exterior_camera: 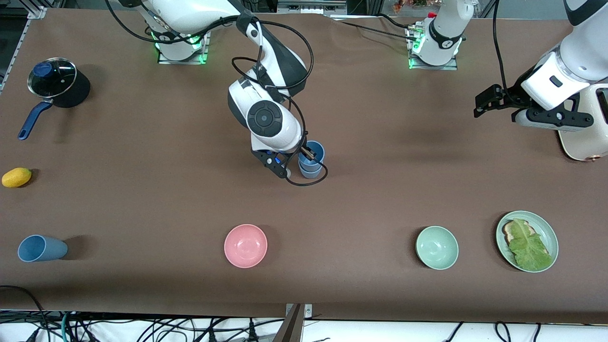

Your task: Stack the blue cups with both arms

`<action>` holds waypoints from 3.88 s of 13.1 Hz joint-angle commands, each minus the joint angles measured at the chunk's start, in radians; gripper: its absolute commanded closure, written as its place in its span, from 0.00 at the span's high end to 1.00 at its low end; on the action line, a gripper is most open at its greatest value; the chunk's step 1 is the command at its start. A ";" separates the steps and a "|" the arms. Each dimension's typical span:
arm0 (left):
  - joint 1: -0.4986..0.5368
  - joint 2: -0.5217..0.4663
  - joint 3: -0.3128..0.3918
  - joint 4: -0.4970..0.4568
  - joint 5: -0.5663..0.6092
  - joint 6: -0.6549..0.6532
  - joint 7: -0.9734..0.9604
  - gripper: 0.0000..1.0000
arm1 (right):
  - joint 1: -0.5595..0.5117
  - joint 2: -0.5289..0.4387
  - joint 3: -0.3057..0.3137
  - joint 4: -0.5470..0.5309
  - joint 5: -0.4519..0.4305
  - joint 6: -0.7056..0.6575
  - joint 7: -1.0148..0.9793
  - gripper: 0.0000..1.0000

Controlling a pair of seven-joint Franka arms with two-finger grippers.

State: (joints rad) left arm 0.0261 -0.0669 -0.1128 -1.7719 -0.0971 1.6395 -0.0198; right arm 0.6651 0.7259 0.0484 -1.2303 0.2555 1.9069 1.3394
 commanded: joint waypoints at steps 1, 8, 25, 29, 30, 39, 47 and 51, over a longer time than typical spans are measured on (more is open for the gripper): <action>-0.009 0.032 0.016 0.057 -0.016 -0.044 0.026 1.00 | 0.004 0.029 -0.002 0.041 0.014 0.020 0.029 0.11; -0.017 0.039 0.008 0.071 -0.007 -0.044 0.021 1.00 | -0.013 -0.015 -0.016 0.044 -0.005 -0.052 0.012 1.00; -0.014 0.041 0.009 0.071 -0.004 -0.053 0.014 1.00 | -0.208 -0.305 -0.291 -0.145 -0.119 -0.430 -0.912 1.00; -0.017 0.041 0.007 0.071 -0.006 -0.053 0.015 1.00 | -0.398 -0.463 -0.191 -0.320 -0.179 -0.375 -1.127 1.00; -0.020 0.041 0.007 0.071 -0.006 -0.053 0.014 1.00 | -0.450 -0.512 -0.165 -0.365 -0.197 -0.346 -1.175 1.00; -0.022 0.041 0.007 0.071 -0.006 -0.052 0.014 1.00 | -0.611 -0.801 -0.068 -0.474 -0.289 -0.373 -1.290 1.00; -0.022 0.041 0.007 0.071 -0.006 -0.052 0.014 1.00 | -0.601 -0.767 -0.050 -0.453 -0.286 -0.355 -1.227 1.00; -0.020 0.042 0.007 0.071 -0.006 -0.052 0.014 1.00 | -0.601 -0.749 -0.048 -0.433 -0.282 -0.355 -1.227 1.00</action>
State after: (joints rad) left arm 0.0109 -0.0359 -0.1086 -1.7298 -0.0971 1.6083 -0.0140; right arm 0.0724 -0.0300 -0.0128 -1.6818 -0.0173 1.5532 0.0974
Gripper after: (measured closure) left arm 0.000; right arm 0.000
